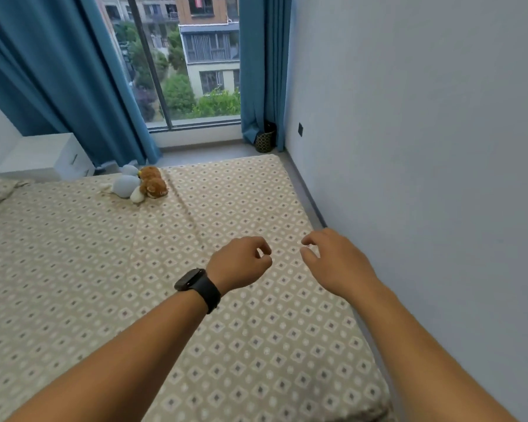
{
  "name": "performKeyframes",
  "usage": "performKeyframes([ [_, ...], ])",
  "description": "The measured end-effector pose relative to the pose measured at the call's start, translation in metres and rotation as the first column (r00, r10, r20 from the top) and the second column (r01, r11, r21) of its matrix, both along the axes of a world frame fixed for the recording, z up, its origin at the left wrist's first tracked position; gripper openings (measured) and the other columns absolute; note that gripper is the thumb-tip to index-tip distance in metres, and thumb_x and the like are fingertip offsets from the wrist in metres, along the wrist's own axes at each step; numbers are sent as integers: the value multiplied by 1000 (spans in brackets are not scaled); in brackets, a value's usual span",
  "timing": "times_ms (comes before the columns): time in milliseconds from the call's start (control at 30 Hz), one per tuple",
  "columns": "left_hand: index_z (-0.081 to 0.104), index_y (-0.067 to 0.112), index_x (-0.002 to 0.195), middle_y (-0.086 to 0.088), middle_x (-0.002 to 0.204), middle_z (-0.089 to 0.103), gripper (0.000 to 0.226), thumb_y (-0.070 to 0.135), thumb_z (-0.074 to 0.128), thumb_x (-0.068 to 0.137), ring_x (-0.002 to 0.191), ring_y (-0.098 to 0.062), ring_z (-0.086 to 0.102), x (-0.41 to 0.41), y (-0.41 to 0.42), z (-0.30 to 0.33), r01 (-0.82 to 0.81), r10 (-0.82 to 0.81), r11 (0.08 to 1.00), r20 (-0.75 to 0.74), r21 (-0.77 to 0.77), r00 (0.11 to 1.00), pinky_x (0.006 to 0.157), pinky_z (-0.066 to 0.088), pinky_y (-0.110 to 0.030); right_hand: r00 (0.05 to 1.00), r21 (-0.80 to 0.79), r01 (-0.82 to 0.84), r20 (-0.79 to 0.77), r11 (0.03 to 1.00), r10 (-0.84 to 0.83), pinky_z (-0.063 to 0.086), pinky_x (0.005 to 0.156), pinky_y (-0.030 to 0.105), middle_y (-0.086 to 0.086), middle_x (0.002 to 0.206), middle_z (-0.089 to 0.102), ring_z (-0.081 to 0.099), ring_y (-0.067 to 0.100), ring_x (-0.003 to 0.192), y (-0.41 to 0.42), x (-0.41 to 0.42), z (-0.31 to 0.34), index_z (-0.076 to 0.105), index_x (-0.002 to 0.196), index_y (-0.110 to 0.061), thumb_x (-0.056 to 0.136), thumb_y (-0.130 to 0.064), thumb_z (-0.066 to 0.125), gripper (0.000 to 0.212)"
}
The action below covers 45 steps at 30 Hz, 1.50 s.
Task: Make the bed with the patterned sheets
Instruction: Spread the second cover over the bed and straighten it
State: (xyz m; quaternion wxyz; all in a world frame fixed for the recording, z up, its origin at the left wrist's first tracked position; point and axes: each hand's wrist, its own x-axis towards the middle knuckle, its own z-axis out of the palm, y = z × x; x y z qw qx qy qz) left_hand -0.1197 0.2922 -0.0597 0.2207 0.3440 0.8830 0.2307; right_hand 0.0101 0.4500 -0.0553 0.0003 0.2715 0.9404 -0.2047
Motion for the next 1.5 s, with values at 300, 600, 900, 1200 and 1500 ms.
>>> performKeyframes([
  [300,65,34,115,15,87,66,22,39,52,98,77,-5,62,38,92,0,-327,329,944,-41,43,943,70,54,-33,949,13,-316,-3,949,316,49,96,41,-10,139,53,52,16,123,129,-12,-15,57,134,-30,104,-45,41,38],
  [600,64,38,112,17,88,67,22,43,51,95,81,-3,64,96,152,16,-577,579,814,-7,68,815,78,56,-35,777,156,-624,27,765,629,45,95,39,-8,138,53,50,19,122,189,-35,25,57,134,-32,103,-46,42,37],
  [900,63,37,114,18,90,66,22,42,51,96,74,-3,63,85,176,2,-708,708,706,18,31,706,71,55,-32,630,192,-769,62,610,774,46,95,38,-10,141,52,50,17,124,221,-99,26,56,135,-34,102,-48,45,37],
  [1200,63,33,120,18,95,63,26,39,52,98,84,-2,60,19,232,-3,-930,931,366,6,-17,366,81,56,-35,291,104,-954,80,282,954,47,91,37,-8,139,54,53,18,121,221,-228,-12,55,136,-34,100,-48,51,39],
  [1500,61,32,124,18,97,64,29,40,50,98,85,-4,63,-10,280,-4,-940,948,317,11,-129,318,82,56,-36,129,41,-991,119,125,985,48,92,38,-8,137,54,53,18,121,261,-271,-31,54,136,-33,99,-47,53,40],
])
